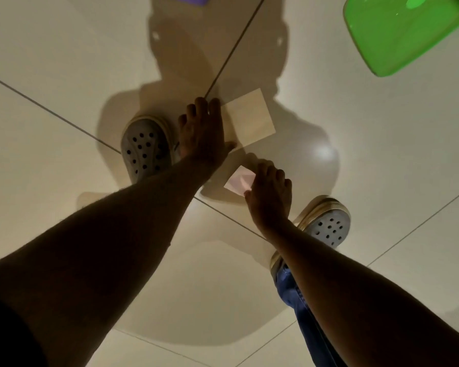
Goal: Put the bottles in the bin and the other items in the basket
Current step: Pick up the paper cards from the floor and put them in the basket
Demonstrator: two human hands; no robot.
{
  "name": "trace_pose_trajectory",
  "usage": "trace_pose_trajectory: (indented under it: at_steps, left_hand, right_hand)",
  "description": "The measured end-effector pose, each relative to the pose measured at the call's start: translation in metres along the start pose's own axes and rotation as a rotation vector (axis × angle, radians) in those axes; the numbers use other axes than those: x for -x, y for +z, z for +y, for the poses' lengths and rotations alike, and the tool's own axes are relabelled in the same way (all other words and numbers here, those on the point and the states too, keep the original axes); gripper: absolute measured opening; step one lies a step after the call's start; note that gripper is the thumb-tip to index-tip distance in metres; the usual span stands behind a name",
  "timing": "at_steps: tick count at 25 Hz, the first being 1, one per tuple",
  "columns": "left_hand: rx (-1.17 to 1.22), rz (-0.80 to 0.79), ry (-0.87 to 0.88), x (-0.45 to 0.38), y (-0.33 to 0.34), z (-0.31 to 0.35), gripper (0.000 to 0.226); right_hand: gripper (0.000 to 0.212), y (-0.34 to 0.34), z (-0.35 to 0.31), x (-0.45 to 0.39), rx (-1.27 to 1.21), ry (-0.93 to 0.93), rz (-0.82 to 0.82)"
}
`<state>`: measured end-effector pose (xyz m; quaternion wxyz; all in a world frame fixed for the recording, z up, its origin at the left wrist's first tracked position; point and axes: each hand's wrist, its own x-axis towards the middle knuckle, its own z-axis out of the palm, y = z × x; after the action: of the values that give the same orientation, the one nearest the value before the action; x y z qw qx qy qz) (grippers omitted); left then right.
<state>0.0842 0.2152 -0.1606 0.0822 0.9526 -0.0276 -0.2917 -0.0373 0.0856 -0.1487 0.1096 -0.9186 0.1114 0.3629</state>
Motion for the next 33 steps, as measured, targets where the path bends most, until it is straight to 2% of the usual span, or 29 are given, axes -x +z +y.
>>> trace_pose_trajectory:
  at_steps: [5, 10, 13, 15, 17, 20, 24, 26, 28, 30, 33]
  left_hand:
    - [-0.017, -0.047, -0.095, -0.01, 0.0, 0.002, 0.094]
    - [0.141, -0.089, -0.161, -0.014, -0.008, 0.006, 0.101]
    - [0.24, -0.142, -0.134, -0.012, -0.013, 0.004, 0.079]
    - [0.315, -0.16, -0.066, -0.002, -0.021, 0.001, 0.054]
    - [0.449, -0.113, -0.028, 0.021, -0.04, 0.002, 0.046]
    - [0.645, -0.036, -0.048, 0.064, -0.094, 0.002, 0.067]
    - [0.724, -0.018, -0.08, 0.108, -0.185, 0.004, 0.082]
    - [0.81, 0.016, -0.108, 0.128, -0.241, 0.006, 0.083]
    - [0.898, 0.01, -0.138, 0.147, -0.301, 0.007, 0.084]
    - [0.9, 0.021, -0.15, 0.167, -0.363, 0.007, 0.08]
    - [0.882, 0.058, -0.072, 0.194, -0.457, 0.009, 0.072]
  right_hand:
    - [0.059, -0.001, 0.004, -0.004, -0.041, -0.008, 0.005]
    - [0.051, -0.01, 0.015, -0.008, -0.146, -0.06, 0.051]
    - [0.045, -0.018, 0.016, -0.005, -0.266, -0.067, -0.014]
    - [0.039, -0.031, 0.015, 0.001, -0.364, 0.001, -0.073]
    - [0.032, -0.057, 0.013, 0.011, -0.436, 0.106, -0.064]
    - [0.032, -0.123, 0.0, 0.034, -0.535, 0.193, 0.016]
    - [0.059, -0.226, -0.034, 0.072, -0.669, 0.248, 0.105]
    - [0.066, -0.28, -0.057, 0.098, -0.714, 0.18, 0.14]
    - [0.062, -0.332, -0.081, 0.125, -0.733, 0.096, 0.172]
    - [0.06, -0.382, -0.105, 0.157, -0.722, 0.025, 0.223]
    - [0.061, -0.454, -0.132, 0.208, -0.684, -0.089, 0.274]
